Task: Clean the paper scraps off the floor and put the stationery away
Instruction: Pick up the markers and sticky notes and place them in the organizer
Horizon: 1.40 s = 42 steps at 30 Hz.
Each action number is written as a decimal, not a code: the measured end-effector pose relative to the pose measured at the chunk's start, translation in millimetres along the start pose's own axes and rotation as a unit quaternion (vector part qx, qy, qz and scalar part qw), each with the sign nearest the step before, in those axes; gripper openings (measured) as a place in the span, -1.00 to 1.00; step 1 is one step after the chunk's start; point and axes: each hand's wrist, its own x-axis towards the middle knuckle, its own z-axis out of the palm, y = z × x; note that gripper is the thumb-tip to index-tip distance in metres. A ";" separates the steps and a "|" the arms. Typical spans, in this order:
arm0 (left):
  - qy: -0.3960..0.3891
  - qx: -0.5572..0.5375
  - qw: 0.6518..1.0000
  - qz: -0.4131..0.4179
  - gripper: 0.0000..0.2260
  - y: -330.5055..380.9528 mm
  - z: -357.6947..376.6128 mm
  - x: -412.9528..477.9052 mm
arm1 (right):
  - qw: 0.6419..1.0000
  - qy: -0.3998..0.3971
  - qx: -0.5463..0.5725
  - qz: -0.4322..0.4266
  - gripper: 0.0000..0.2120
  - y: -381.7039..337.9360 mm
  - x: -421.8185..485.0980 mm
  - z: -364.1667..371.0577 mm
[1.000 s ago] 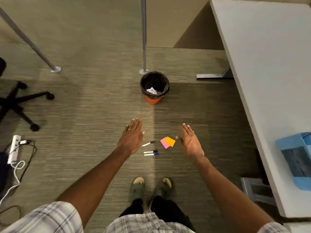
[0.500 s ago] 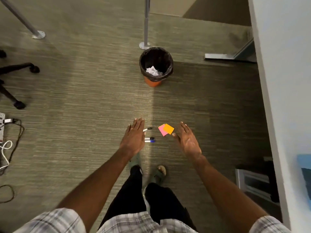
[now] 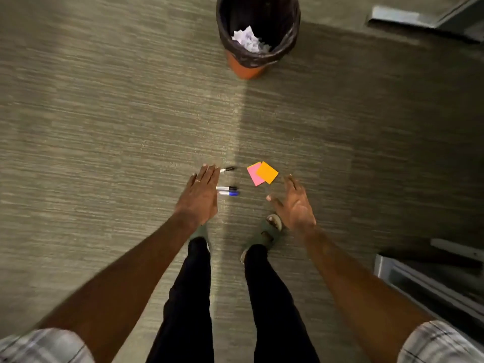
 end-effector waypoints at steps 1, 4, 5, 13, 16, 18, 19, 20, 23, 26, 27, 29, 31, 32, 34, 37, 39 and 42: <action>-0.011 0.004 1.000 0.000 -0.38 -3.8 19.6 15.9 | 1.000 -0.011 -0.004 0.004 -0.29 11.9 16.7 16.4; -0.030 0.024 0.999 0.020 -0.37 -17.7 85.8 71.1 | 0.999 -0.043 -0.019 -0.005 -0.27 50.2 72.4 69.4; -0.031 0.029 0.999 0.026 -0.37 -22.8 108.9 91.9 | 0.998 -0.050 -0.025 -0.008 -0.26 63.2 93.1 89.0; -0.084 0.095 0.991 0.050 -0.12 -58.4 262.1 221.7 | 0.990 -0.060 -0.113 -0.057 -0.11 140.0 214.6 222.3; -0.087 0.118 0.989 0.023 0.06 -70.1 305.9 252.9 | 0.990 -0.050 -0.128 -0.038 0.08 159.2 248.7 262.5; -0.075 0.113 0.991 -0.004 0.17 -83.2 329.7 271.5 | 0.991 -0.046 -0.127 -0.014 0.19 168.7 269.6 286.5; -0.070 0.104 0.992 -0.011 0.22 -91.1 339.0 279.4 | 0.992 -0.045 -0.115 -0.001 0.23 171.7 277.6 297.7; -0.064 0.098 0.993 -0.011 0.28 -98.9 347.9 286.1 | 0.994 -0.042 -0.099 0.014 0.27 173.5 283.1 308.2; -0.039 0.114 0.993 0.007 0.34 -114.9 372.7 296.8 | 0.995 -0.014 -0.092 0.043 0.33 175.2 284.9 337.4; 0.012 0.131 0.991 0.035 0.18 -121.3 391.5 295.9 | 0.991 0.026 -0.120 0.049 0.24 174.9 278.8 353.9; 0.025 0.140 0.988 0.056 0.08 -122.3 396.0 295.6 | 0.990 0.028 -0.129 0.049 0.20 173.6 277.6 356.2; 0.043 0.155 0.982 0.100 -0.13 -123.0 405.5 294.3 | 0.988 0.028 -0.149 0.043 0.09 170.2 274.5 360.0; 0.053 0.169 0.978 0.113 -0.29 -122.4 414.8 293.5 | 0.985 0.046 -0.165 0.022 -0.07 167.3 274.1 364.8; 0.055 0.173 0.977 0.111 -0.35 -121.6 417.4 292.4 | 0.984 0.061 -0.166 0.011 -0.15 165.5 274.3 365.5; 0.046 0.177 0.977 0.108 -0.39 -119.5 421.4 291.1 | 0.986 0.085 -0.143 0.004 -0.22 164.2 276.7 364.3; 0.021 0.157 0.981 0.111 -0.31 -117.0 425.0 290.8 | 0.994 0.089 -0.049 0.036 -0.10 163.5 285.2 358.8; 0.020 0.151 0.983 0.103 -0.36 -115.9 424.5 291.2 | 0.993 0.104 0.014 0.058 -0.08 159.3 289.8 356.4; 0.028 0.122 0.988 0.094 -0.53 -118.3 424.6 293.2 | 0.985 0.147 0.044 0.076 -0.35 153.6 298.7 357.4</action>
